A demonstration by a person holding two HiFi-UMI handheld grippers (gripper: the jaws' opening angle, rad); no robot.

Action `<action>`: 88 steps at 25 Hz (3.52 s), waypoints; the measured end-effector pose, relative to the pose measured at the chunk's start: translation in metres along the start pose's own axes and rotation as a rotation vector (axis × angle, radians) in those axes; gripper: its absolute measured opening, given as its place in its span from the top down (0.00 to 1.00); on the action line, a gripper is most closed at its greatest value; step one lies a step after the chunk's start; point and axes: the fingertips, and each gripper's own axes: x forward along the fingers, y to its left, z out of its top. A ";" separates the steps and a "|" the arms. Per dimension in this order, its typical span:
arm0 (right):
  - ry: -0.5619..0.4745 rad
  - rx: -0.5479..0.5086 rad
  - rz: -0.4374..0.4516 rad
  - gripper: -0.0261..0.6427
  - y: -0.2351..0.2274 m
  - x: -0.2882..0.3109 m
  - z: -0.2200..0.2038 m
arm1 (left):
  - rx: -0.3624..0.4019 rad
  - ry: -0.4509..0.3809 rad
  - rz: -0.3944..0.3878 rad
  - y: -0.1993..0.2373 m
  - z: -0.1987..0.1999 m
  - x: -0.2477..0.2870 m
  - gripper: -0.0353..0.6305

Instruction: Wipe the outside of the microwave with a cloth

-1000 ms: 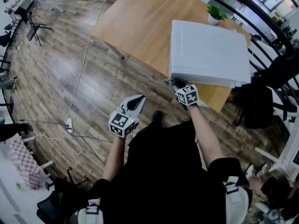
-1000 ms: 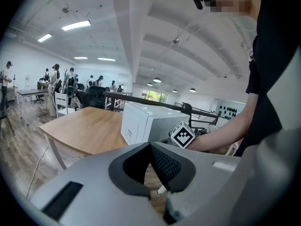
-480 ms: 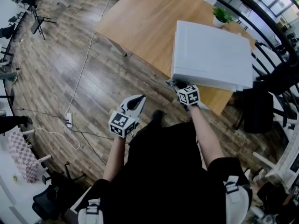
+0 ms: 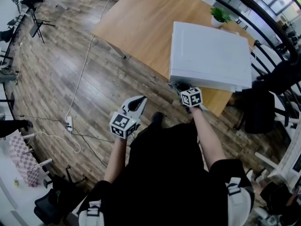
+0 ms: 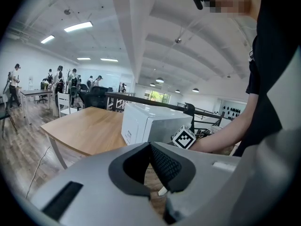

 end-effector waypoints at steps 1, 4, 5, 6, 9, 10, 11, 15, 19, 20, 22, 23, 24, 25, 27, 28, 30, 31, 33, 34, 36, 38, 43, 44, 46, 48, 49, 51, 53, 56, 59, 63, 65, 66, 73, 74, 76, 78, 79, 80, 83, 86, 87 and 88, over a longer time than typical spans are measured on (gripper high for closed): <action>0.003 0.005 -0.005 0.89 -0.004 -0.002 -0.002 | 0.002 0.001 -0.004 -0.001 0.001 0.002 0.95; 0.017 0.024 -0.025 0.89 -0.016 -0.010 -0.011 | 0.011 0.006 -0.018 -0.005 0.004 0.009 0.95; 0.016 0.027 -0.030 0.89 -0.019 -0.012 -0.012 | 0.015 0.007 -0.023 -0.007 0.005 0.011 0.95; 0.012 0.030 -0.034 0.89 -0.022 -0.015 -0.013 | 0.019 0.007 -0.029 -0.008 0.006 0.013 0.95; 0.009 0.042 -0.050 0.89 -0.032 -0.024 -0.015 | 0.028 0.008 -0.047 -0.012 0.010 0.022 0.95; 0.002 0.044 -0.053 0.89 -0.036 -0.026 -0.015 | 0.029 0.008 -0.053 -0.013 0.012 0.025 0.95; -0.007 0.046 -0.057 0.89 -0.039 -0.029 -0.015 | 0.031 0.008 -0.059 -0.015 0.014 0.028 0.95; -0.006 0.073 -0.092 0.89 -0.058 -0.046 -0.021 | 0.042 0.011 -0.086 -0.022 0.019 0.041 0.95; -0.002 0.094 -0.130 0.89 -0.076 -0.063 -0.026 | 0.049 0.010 -0.113 -0.030 0.025 0.054 0.95; -0.002 0.098 -0.137 0.89 -0.080 -0.067 -0.028 | 0.051 0.010 -0.120 -0.033 0.027 0.057 0.95; -0.006 0.103 -0.149 0.89 -0.088 -0.075 -0.029 | 0.057 0.009 -0.130 -0.037 0.030 0.063 0.95; -0.008 0.106 -0.155 0.89 -0.092 -0.079 -0.030 | 0.059 0.009 -0.135 -0.039 0.032 0.065 0.95; -0.009 0.110 -0.162 0.89 -0.097 -0.083 -0.031 | 0.060 0.010 -0.138 -0.040 0.033 0.068 0.95; -0.010 0.113 -0.172 0.89 -0.102 -0.088 -0.032 | 0.062 0.010 -0.142 -0.042 0.035 0.070 0.95; -0.015 0.122 -0.192 0.89 -0.113 -0.097 -0.036 | 0.066 0.012 -0.150 -0.046 0.038 0.075 0.95; -0.020 0.127 -0.200 0.89 -0.117 -0.102 -0.036 | 0.068 0.013 -0.153 -0.048 0.038 0.077 0.95; -0.025 0.137 -0.213 0.89 -0.124 -0.111 -0.038 | 0.072 0.015 -0.159 -0.053 0.040 0.081 0.95; -0.026 0.142 -0.219 0.89 -0.127 -0.115 -0.039 | 0.074 0.016 -0.162 -0.055 0.040 0.083 0.95; -0.027 0.150 -0.230 0.89 -0.134 -0.122 -0.042 | 0.078 0.018 -0.170 -0.059 0.043 0.087 0.95; -0.028 0.154 -0.235 0.89 -0.138 -0.125 -0.043 | 0.081 0.018 -0.175 -0.062 0.044 0.089 0.95; -0.035 0.160 -0.243 0.89 -0.145 -0.132 -0.045 | 0.087 0.021 -0.182 -0.067 0.047 0.093 0.95; -0.041 0.169 -0.253 0.89 -0.153 -0.138 -0.047 | 0.092 0.024 -0.188 -0.071 0.049 0.097 0.95; -0.058 0.207 -0.284 0.89 -0.176 -0.156 -0.058 | 0.106 0.037 -0.197 -0.083 0.051 0.105 0.95; -0.062 0.213 -0.291 0.89 -0.180 -0.159 -0.059 | 0.108 0.038 -0.198 -0.085 0.052 0.107 0.95; -0.069 0.224 -0.303 0.89 -0.188 -0.165 -0.062 | 0.111 0.041 -0.199 -0.088 0.053 0.110 0.95; -0.074 0.233 -0.309 0.89 -0.194 -0.169 -0.064 | 0.113 0.048 -0.200 -0.093 0.051 0.113 0.95; -0.074 0.236 -0.311 0.89 -0.196 -0.171 -0.065 | 0.113 0.051 -0.201 -0.095 0.050 0.114 0.95; -0.070 0.239 -0.319 0.89 -0.203 -0.176 -0.069 | 0.111 0.058 -0.203 -0.101 0.048 0.116 0.95; -0.067 0.235 -0.328 0.89 -0.210 -0.181 -0.073 | 0.108 0.063 -0.206 -0.106 0.046 0.117 0.95; -0.059 0.220 -0.336 0.89 -0.217 -0.187 -0.075 | 0.105 0.066 -0.206 -0.112 0.043 0.119 0.95; -0.040 0.215 -0.343 0.89 -0.226 -0.190 -0.082 | 0.094 0.060 -0.202 -0.116 0.041 0.123 0.95; -0.014 0.207 -0.359 0.89 -0.237 -0.193 -0.090 | 0.074 0.048 -0.185 -0.117 0.037 0.126 0.95; -0.009 0.201 -0.348 0.89 -0.236 -0.191 -0.089 | 0.063 0.046 -0.179 -0.117 0.035 0.125 0.95; -0.006 0.201 -0.342 0.89 -0.235 -0.191 -0.089 | 0.059 0.046 -0.176 -0.118 0.033 0.125 0.95; 0.008 0.204 -0.335 0.89 -0.242 -0.182 -0.098 | 0.046 0.042 -0.155 -0.118 0.026 0.119 0.95; 0.011 0.211 -0.337 0.89 -0.244 -0.181 -0.101 | 0.045 0.042 -0.151 -0.117 0.026 0.117 0.95; 0.023 0.247 -0.340 0.89 -0.246 -0.179 -0.108 | 0.043 0.045 -0.143 -0.115 0.024 0.113 0.95; 0.029 0.276 -0.341 0.89 -0.246 -0.178 -0.112 | 0.038 0.047 -0.136 -0.113 0.022 0.109 0.95; 0.032 0.279 -0.343 0.89 -0.245 -0.177 -0.113 | 0.036 0.049 -0.133 -0.111 0.021 0.107 0.95; 0.034 0.279 -0.344 0.89 -0.245 -0.176 -0.114 | 0.034 0.051 -0.130 -0.110 0.020 0.105 0.95; 0.036 0.267 -0.353 0.89 -0.246 -0.171 -0.112 | 0.036 0.053 -0.126 -0.106 0.019 0.105 0.95; 0.044 0.246 -0.374 0.89 -0.244 -0.170 -0.110 | 0.035 0.050 -0.124 -0.106 0.018 0.104 0.95; 0.051 0.247 -0.379 0.89 -0.243 -0.169 -0.111 | 0.035 0.050 -0.123 -0.106 0.018 0.103 0.95; 0.059 0.249 -0.382 0.89 -0.241 -0.168 -0.112 | 0.035 0.051 -0.121 -0.106 0.018 0.102 0.95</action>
